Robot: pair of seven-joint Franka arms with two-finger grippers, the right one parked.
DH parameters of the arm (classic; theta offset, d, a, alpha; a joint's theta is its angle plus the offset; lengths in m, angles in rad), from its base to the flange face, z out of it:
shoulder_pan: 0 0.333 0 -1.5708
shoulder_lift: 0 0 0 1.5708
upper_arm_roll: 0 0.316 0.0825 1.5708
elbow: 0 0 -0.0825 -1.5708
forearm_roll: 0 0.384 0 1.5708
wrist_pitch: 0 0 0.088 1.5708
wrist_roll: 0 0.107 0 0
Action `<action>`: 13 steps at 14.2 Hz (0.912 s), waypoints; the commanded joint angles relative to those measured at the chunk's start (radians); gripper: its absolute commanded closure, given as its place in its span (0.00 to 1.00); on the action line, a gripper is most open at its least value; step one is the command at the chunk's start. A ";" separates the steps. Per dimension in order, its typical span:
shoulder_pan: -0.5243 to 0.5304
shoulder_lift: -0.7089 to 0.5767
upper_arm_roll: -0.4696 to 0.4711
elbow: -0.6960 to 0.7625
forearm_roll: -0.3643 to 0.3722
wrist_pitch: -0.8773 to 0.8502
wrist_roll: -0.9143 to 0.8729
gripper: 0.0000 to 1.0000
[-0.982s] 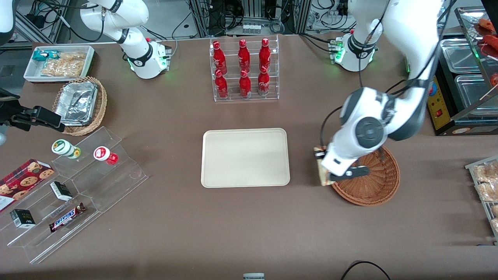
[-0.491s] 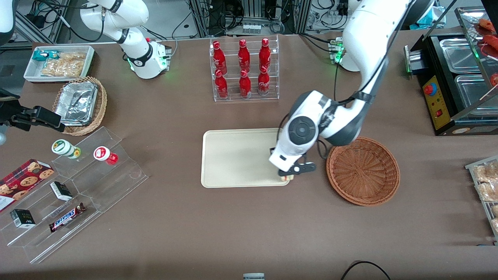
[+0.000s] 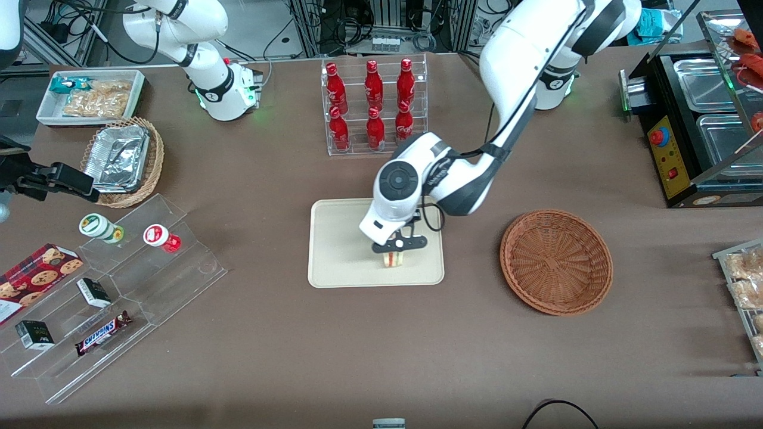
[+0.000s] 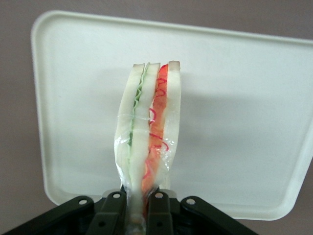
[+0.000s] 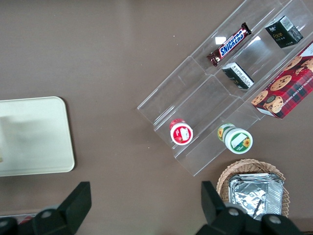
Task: Place sandwich from basket to tray
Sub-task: 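Lower the sandwich onto the tray and open the left gripper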
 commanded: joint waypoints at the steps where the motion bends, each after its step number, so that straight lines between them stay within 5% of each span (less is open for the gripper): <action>1: -0.048 0.076 0.015 0.095 0.020 0.003 -0.044 0.89; 8: -0.077 0.116 0.013 0.113 0.091 0.012 -0.047 0.81; 10: -0.080 0.116 0.013 0.104 0.092 0.034 -0.044 0.48; 11: -0.080 0.113 0.013 0.103 0.092 0.034 -0.041 0.08; 13: -0.079 0.097 0.013 0.104 0.088 0.029 -0.085 0.00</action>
